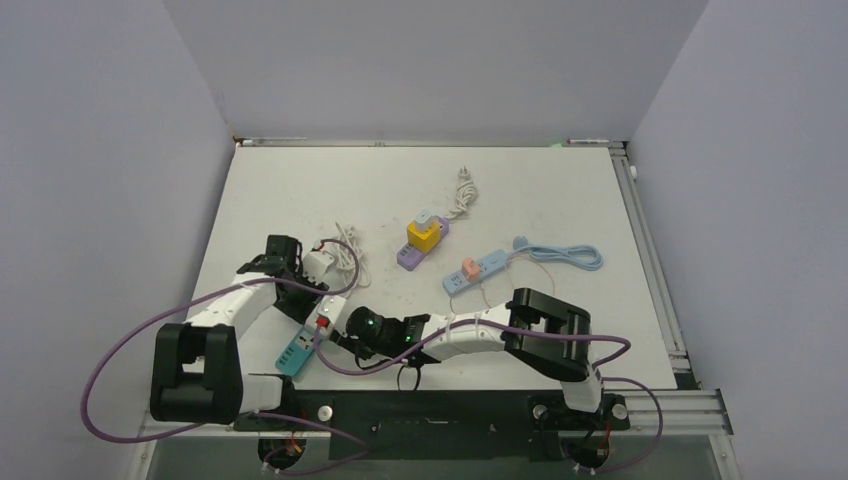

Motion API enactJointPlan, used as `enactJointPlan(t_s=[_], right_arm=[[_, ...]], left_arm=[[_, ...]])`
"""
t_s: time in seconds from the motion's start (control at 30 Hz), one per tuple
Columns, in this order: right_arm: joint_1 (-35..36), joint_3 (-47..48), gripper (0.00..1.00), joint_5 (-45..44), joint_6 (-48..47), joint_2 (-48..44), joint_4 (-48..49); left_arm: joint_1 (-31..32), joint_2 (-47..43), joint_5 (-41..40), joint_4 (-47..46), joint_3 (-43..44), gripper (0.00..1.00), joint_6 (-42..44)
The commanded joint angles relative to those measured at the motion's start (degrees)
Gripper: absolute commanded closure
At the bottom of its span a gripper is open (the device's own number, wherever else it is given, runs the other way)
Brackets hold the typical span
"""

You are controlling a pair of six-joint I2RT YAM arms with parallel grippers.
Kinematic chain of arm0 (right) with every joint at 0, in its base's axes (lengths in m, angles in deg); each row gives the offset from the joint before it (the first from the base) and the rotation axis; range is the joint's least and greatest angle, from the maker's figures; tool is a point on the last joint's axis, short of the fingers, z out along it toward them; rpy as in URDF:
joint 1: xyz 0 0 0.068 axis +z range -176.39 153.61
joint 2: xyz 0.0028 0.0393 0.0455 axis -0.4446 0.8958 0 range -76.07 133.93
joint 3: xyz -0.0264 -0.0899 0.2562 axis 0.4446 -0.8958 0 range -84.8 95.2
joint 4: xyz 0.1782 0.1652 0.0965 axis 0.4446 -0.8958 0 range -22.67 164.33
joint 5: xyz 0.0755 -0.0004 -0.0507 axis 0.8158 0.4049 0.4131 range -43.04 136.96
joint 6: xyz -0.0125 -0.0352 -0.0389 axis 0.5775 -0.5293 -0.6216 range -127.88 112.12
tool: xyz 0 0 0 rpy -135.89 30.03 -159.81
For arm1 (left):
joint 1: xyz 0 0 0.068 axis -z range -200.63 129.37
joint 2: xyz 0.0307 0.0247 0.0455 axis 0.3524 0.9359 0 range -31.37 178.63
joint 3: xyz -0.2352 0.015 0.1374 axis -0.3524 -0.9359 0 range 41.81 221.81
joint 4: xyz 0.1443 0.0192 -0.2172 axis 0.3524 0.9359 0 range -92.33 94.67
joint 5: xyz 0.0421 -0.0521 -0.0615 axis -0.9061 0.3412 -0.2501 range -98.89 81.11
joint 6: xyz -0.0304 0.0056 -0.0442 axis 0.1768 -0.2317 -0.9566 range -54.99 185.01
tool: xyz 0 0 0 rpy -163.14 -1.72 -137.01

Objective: Insert the plug
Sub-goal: Insert the plug into the socket.

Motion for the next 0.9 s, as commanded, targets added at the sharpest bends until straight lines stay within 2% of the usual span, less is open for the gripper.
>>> enactJointPlan(t_s=[0.0,0.3,0.6,0.87], right_arm=[[-0.45,3.9,0.95,0.76,1.65,1.03,19.77],[-0.31,3.28,0.95,1.83,-0.16,2.46,26.59],[-0.58,3.13,0.95,2.28,-2.56,0.08,25.98],[-1.3,11.16,0.95,2.36,-0.53,3.62,24.8]], left_arm=[[2.55,1.84,5.15,2.17,-0.81,0.48,-1.77],[2.68,3.32,5.15,2.61,-0.69,0.49,-0.63],[3.12,4.44,3.58,2.18,-1.62,0.49,0.47],[6.64,5.75,3.9,2.24,-1.3,0.51,-1.41]])
